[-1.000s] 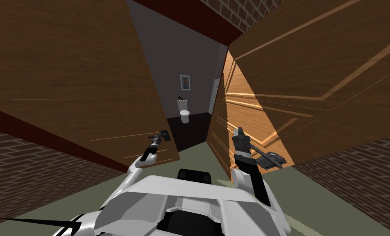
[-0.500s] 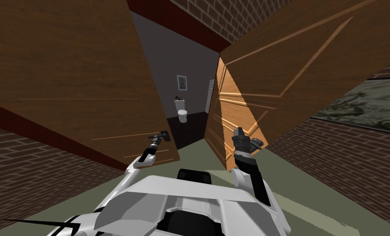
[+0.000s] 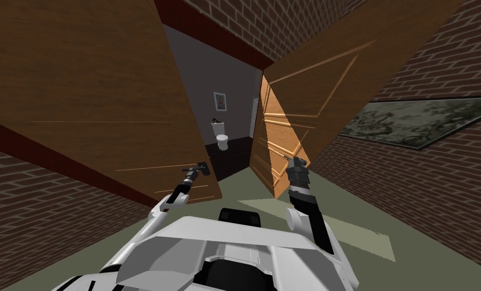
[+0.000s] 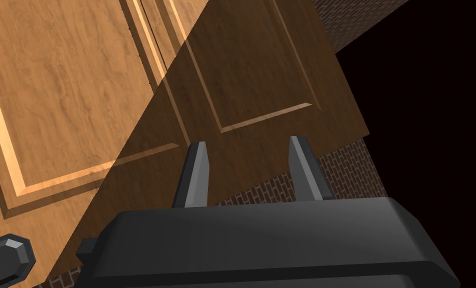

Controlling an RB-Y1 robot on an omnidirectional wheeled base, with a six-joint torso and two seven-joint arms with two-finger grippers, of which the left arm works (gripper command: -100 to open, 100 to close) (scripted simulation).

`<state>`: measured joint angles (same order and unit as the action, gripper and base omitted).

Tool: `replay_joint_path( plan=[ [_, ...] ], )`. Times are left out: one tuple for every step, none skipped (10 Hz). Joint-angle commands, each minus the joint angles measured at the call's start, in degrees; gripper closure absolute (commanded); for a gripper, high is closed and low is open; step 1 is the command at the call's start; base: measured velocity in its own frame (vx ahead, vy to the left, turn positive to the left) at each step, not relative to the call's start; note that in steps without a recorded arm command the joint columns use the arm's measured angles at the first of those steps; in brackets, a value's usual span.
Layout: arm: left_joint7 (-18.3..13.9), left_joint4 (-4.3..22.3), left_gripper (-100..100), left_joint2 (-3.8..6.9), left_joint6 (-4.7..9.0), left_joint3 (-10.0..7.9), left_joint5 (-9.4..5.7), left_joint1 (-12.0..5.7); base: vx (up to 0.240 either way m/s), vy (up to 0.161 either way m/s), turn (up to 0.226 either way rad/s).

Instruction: Pull the door open

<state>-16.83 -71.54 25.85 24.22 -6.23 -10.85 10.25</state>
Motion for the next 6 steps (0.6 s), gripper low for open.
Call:
replay_joint_path(
  plan=[
    [-0.93,-0.66,100,0.93,0.78,0.81,-0.05,1.05,-0.223,0.057,-0.13],
    [-1.58,-1.1,100,1.61,1.29,1.44,-0.09,1.76,-0.24,0.061,-0.124],
    [-1.96,-1.35,100,2.01,1.59,1.8,-0.11,2.18,-0.256,0.063,-0.11],
    [-1.62,-1.18,100,1.54,1.35,1.71,-0.05,1.79,-0.113,0.019,-0.045],
    [-2.62,-1.73,100,2.6,2.66,2.73,-0.06,3.33,-0.179,0.014,-0.134],
    [-2.86,-1.89,100,2.9,2.99,2.91,-0.08,3.68,-0.23,0.062,-0.145]
  ],
)
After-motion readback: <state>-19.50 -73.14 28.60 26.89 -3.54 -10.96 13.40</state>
